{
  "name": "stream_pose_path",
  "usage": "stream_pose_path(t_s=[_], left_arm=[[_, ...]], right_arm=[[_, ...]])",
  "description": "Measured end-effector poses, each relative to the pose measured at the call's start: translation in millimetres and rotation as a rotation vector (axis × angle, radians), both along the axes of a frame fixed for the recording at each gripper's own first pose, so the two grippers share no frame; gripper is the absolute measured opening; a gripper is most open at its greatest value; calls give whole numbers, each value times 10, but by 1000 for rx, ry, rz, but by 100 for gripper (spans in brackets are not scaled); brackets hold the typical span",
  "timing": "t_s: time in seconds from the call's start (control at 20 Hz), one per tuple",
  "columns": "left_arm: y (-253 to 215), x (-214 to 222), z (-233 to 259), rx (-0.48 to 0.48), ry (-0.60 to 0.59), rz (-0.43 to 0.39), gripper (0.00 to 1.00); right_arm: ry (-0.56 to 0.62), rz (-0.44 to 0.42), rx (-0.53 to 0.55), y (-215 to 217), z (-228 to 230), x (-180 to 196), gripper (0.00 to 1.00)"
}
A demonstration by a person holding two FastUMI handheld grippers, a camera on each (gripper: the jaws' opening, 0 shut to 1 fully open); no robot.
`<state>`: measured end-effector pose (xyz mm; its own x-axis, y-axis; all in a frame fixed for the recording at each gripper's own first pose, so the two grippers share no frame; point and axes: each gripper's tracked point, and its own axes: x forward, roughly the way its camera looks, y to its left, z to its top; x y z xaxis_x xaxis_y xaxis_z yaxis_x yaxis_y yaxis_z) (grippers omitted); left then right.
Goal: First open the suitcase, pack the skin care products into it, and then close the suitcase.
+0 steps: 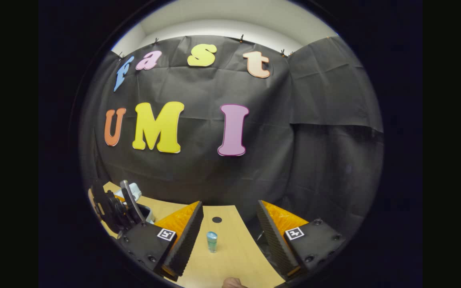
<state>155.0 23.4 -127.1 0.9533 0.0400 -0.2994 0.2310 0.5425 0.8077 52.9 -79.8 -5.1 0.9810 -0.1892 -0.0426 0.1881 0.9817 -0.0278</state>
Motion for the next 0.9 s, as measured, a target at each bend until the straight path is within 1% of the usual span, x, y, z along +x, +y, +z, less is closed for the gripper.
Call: stream_pose_path(t_s=[0.2, 0.3, 0.4, 0.5, 0.6, 0.65, 0.8, 0.9], left_arm=[[656, -89, 456, -130, -75, 50, 3], [976, -135, 553, -225, -93, 70, 3], [1368, -132, 611, -290, -106, 119, 3], [1732, -158, 620, -305, -111, 157, 3], [2019, -147, 627, -303, -119, 155, 3], [2144, -119, 616, -287, -120, 153, 3], [2431, -65, 544, -255, -136, 143, 3], [2668, -12, 506, -240, -137, 166, 3]], right_arm=[[24, 14, 26, 503, -79, -45, 81], [30, 17, 24, 712, -97, -61, 81], [33, 26, 18, 918, -109, -84, 81], [39, 42, 9, 1114, -126, -104, 81], [48, 60, -1, 1292, -151, -94, 81], [55, 70, -1, 1375, -157, -87, 81], [79, 77, 27, 1494, -198, -50, 80], [91, 65, 31, 1496, -217, -33, 81]])
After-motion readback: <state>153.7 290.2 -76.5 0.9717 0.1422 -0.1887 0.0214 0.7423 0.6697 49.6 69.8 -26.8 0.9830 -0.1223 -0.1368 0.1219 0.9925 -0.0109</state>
